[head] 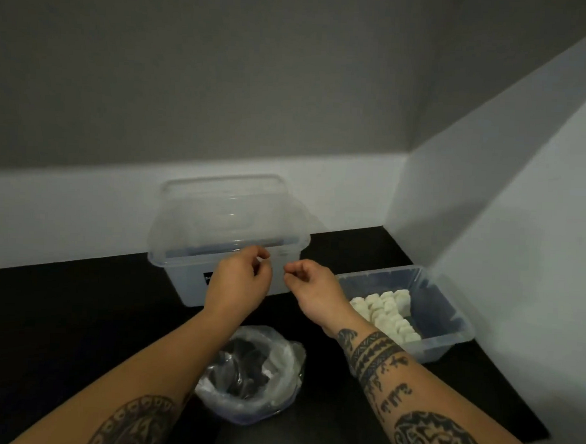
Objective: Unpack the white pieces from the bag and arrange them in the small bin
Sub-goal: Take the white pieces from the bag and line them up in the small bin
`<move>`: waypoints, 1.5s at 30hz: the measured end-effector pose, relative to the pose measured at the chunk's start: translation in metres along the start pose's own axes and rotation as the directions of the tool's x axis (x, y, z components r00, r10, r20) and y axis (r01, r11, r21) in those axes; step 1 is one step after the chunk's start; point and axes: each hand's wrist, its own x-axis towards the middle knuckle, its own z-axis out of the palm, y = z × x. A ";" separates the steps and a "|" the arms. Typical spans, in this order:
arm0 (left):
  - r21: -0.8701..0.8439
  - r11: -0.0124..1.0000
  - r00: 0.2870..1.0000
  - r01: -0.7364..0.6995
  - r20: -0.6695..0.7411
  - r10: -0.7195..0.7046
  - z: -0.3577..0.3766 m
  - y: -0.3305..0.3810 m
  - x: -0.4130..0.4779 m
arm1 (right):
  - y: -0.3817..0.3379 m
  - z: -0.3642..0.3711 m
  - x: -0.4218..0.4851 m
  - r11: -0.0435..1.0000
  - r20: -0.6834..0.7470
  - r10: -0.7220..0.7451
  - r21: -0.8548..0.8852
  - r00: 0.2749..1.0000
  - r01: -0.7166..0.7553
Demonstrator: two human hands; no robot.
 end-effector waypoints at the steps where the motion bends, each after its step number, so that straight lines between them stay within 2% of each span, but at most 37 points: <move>1: -0.002 1.000 0.999 0.013 0.031 -0.013 -0.007 -0.012 -0.004 | 0.001 0.012 -0.003 1.000 0.006 0.018 0.007 1.000 -0.018; 6: 0.022 0.999 0.965 0.043 0.259 -0.047 -0.023 -0.064 -0.036 | 0.017 0.048 -0.023 0.987 0.051 0.143 -0.076 0.988 -0.139; 10: 0.071 0.995 0.874 0.077 0.474 -0.101 -0.016 -0.092 -0.055 | 0.038 0.063 -0.039 0.937 0.139 0.249 -0.284 0.959 -0.202; 13: 0.151 0.989 0.790 -0.009 0.607 -0.086 0.000 -0.099 -0.065 | 0.058 0.068 -0.046 0.816 -0.052 0.162 -0.554 0.985 -0.164; 14: 0.203 0.977 0.762 -0.057 0.641 -0.089 0.006 -0.099 -0.068 | 0.062 0.067 -0.048 0.808 -0.105 0.158 -0.558 0.982 -0.190; 16: 0.300 0.943 0.726 -0.143 0.680 -0.106 0.016 -0.099 -0.070 | 0.069 0.068 -0.050 0.824 -0.113 0.291 -0.476 0.950 -0.308; 18: 0.365 0.913 0.725 -0.181 0.677 -0.128 0.023 -0.098 -0.071 | 0.080 0.075 -0.049 0.806 -0.039 0.402 -0.459 0.915 -0.374; 19: 0.385 0.905 0.732 -0.181 0.667 -0.138 0.027 -0.099 -0.071 | 0.086 0.078 -0.049 0.806 -0.011 0.412 -0.463 0.911 -0.369; 21: 0.367 0.917 0.745 -0.158 0.653 -0.133 0.032 -0.102 -0.071 | 0.090 0.080 -0.048 0.846 0.005 0.383 -0.403 0.924 -0.349; 26: 0.194 0.979 0.744 -0.067 0.664 -0.081 0.028 -0.113 -0.069 | 0.084 0.074 -0.040 0.904 0.034 0.365 -0.252 0.930 -0.345; 32: 0.164 0.986 0.720 -0.018 0.687 -0.101 0.029 -0.117 -0.075 | 0.083 0.077 -0.036 0.926 0.092 0.329 -0.224 0.940 -0.303; 36: 0.137 0.984 0.712 0.113 0.680 -0.176 0.032 -0.111 -0.074 | 0.080 0.077 -0.040 0.933 0.142 0.343 -0.161 0.928 -0.321; 39: 0.097 0.982 0.737 0.162 0.649 -0.186 0.041 -0.110 -0.073 | 0.079 0.077 -0.046 0.933 0.179 0.358 -0.091 0.916 -0.347; 42: 0.072 0.981 0.781 0.183 0.595 -0.189 0.043 -0.109 -0.071 | 0.081 0.074 -0.045 0.936 0.149 0.352 -0.064 0.924 -0.346; 45: 0.079 0.983 0.811 0.164 0.556 -0.180 0.041 -0.110 -0.070 | 0.084 0.074 -0.043 0.926 0.149 0.378 -0.038 0.914 -0.377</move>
